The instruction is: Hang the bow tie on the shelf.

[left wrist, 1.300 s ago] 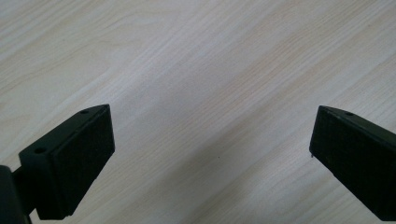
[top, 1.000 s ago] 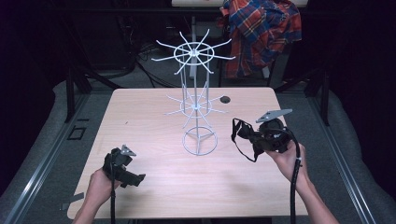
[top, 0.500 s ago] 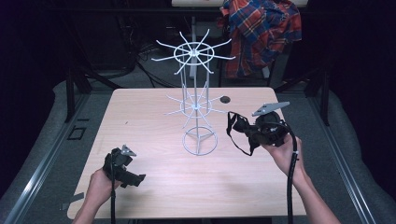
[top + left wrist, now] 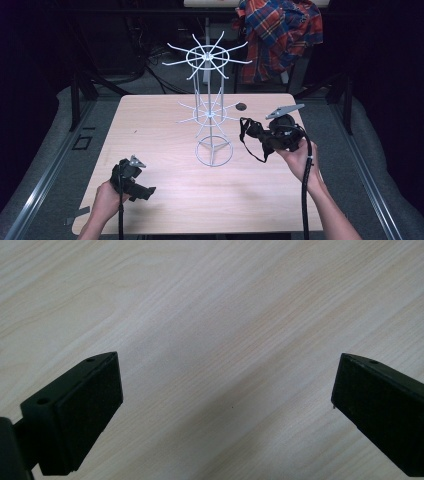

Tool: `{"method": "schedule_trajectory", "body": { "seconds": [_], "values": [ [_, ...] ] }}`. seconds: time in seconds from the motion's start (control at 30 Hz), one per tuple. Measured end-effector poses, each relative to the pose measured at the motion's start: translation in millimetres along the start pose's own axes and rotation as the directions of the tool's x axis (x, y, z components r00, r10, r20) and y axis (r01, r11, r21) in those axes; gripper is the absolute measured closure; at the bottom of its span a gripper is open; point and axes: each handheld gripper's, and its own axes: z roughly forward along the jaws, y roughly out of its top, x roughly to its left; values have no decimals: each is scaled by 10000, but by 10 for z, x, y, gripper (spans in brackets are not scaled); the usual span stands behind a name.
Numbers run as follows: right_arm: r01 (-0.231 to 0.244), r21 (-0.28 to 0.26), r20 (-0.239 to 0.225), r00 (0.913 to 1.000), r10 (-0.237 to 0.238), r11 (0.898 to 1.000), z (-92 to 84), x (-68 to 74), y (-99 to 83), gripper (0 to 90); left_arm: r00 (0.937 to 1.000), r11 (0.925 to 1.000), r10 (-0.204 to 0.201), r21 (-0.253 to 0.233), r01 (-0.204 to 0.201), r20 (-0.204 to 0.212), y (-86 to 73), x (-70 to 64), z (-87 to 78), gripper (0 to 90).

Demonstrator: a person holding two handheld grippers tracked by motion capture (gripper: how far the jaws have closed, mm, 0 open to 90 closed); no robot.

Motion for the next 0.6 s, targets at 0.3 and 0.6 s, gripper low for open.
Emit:
{"method": "schedule_trajectory", "body": {
  "seconds": [0.3, 0.6],
  "values": [
    [-218, 79, 49, 9998, 217, 9997, 157, -21, 55, 766, 10000, 10000, 19, 21, -19, 10, 2, 1, 5, 2],
    [-421, 113, 21, 9991, 421, 9990, 314, -43, 118, 766, 10000, 10000, 12, -8, -12, 7, 2, 3, 6, 2]
  ]
}}
